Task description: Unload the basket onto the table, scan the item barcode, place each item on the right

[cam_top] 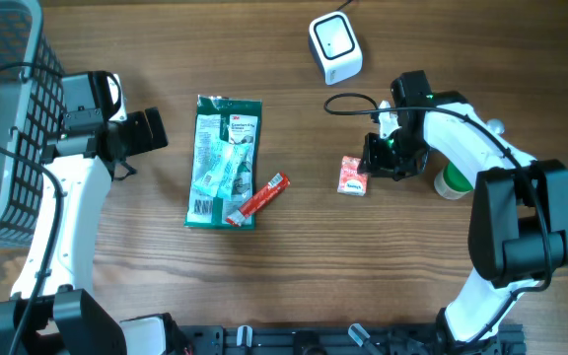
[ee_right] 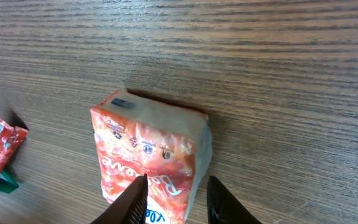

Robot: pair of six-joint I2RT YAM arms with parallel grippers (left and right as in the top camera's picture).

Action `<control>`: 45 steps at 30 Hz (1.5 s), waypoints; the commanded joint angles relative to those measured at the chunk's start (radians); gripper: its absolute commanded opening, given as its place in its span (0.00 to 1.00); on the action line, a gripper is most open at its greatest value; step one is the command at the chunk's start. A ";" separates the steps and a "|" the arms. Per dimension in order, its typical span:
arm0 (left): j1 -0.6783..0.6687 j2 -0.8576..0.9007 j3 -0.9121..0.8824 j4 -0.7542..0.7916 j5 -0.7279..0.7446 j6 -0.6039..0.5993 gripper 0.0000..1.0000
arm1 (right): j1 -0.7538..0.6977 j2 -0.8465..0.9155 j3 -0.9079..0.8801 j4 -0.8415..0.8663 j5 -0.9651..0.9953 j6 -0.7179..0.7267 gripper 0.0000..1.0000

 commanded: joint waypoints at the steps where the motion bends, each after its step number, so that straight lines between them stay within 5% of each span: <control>1: 0.004 0.004 0.005 0.003 -0.010 0.015 1.00 | 0.003 0.001 -0.005 -0.001 0.014 0.014 0.31; 8: 0.004 0.004 0.005 0.002 -0.010 0.015 1.00 | 0.003 0.001 -0.047 0.029 0.014 0.014 0.31; 15: 0.004 0.004 0.005 0.002 -0.010 0.015 1.00 | 0.003 0.001 -0.111 0.117 0.014 0.040 0.19; 32: 0.004 0.004 0.005 0.002 -0.010 0.015 1.00 | 0.003 -0.063 -0.066 0.164 -0.081 0.040 0.28; 45: 0.004 0.004 0.005 0.002 -0.010 0.015 1.00 | 0.003 -0.063 -0.085 0.135 -0.030 0.042 0.25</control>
